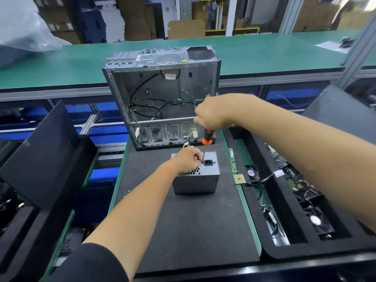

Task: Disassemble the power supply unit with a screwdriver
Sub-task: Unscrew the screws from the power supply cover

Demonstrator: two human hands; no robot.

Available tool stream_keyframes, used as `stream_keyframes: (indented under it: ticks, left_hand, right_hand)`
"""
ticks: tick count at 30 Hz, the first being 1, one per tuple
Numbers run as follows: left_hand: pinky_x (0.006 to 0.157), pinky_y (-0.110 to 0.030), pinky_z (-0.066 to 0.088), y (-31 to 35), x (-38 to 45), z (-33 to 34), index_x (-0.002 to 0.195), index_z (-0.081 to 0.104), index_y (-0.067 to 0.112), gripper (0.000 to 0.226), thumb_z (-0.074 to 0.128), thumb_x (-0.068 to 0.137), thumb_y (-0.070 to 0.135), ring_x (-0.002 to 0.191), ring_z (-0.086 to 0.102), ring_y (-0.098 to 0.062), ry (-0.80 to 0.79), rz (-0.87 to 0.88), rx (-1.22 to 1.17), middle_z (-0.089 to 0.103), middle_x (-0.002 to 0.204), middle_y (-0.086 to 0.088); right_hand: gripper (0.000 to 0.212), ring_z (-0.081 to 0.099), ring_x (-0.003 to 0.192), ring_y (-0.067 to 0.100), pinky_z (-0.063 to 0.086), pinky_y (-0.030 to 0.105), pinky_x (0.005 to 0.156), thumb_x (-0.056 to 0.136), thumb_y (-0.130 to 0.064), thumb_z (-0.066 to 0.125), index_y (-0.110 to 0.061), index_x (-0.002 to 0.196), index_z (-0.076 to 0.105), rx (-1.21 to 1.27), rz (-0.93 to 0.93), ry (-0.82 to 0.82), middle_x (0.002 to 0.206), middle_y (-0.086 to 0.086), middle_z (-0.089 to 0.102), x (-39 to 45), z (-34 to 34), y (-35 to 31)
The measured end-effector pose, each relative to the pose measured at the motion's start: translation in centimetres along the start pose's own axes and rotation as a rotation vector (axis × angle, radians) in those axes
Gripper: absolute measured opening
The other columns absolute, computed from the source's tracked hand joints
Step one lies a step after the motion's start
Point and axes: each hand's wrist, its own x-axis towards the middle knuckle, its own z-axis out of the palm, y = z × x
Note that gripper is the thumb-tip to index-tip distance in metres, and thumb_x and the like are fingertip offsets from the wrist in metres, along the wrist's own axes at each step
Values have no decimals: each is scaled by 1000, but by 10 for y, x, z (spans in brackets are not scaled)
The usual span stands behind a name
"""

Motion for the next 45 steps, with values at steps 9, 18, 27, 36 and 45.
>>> stream_keyframes:
  ticks: [9, 18, 27, 36, 45]
  left_hand:
    - [60, -18, 39, 0, 1, -1, 78, 59, 10, 11, 58, 84, 1, 57, 41, -6, -16, 2, -16, 46, 63, 9]
    - [56, -13, 37, 3, 0, -3, 64, 50, 25, 31, 58, 85, 3, 56, 41, -4, -15, -2, 12, 48, 64, 8]
    - [54, -13, 35, 2, -3, -2, 72, 54, 14, 19, 56, 86, 0, 52, 39, -3, -11, 22, 13, 44, 58, 14]
    - [56, -16, 35, 2, -1, -1, 76, 55, 14, 16, 58, 87, 4, 58, 42, -4, -7, 3, 18, 44, 67, 10]
    - [60, -19, 37, 5, -1, -1, 67, 50, 22, 29, 59, 87, 3, 58, 43, -5, -9, -35, -3, 45, 66, 8]
  right_hand:
    - [12, 66, 76, 15, 52, 31, 70, 80, -16, 65, -26, 87, 68, 530, -195, 31, 83, -8, 70, -8, -3, 4]
    - [17, 63, 80, 24, 52, 36, 74, 90, -19, 52, -16, 88, 68, 311, -104, 18, 86, 4, 70, -1, -5, 9]
    - [29, 70, 57, 26, 54, 35, 65, 99, -33, 38, -10, 93, 55, 233, 5, -60, 81, 11, 65, -2, -8, -4]
    - [24, 62, 77, 17, 49, 31, 67, 75, -2, 58, -20, 87, 69, 570, -175, -12, 87, -4, 69, -7, -6, 8]
    - [24, 53, 70, 20, 43, 33, 66, 95, -28, 49, -14, 78, 56, 274, -55, 124, 72, -2, 53, 2, 0, 5]
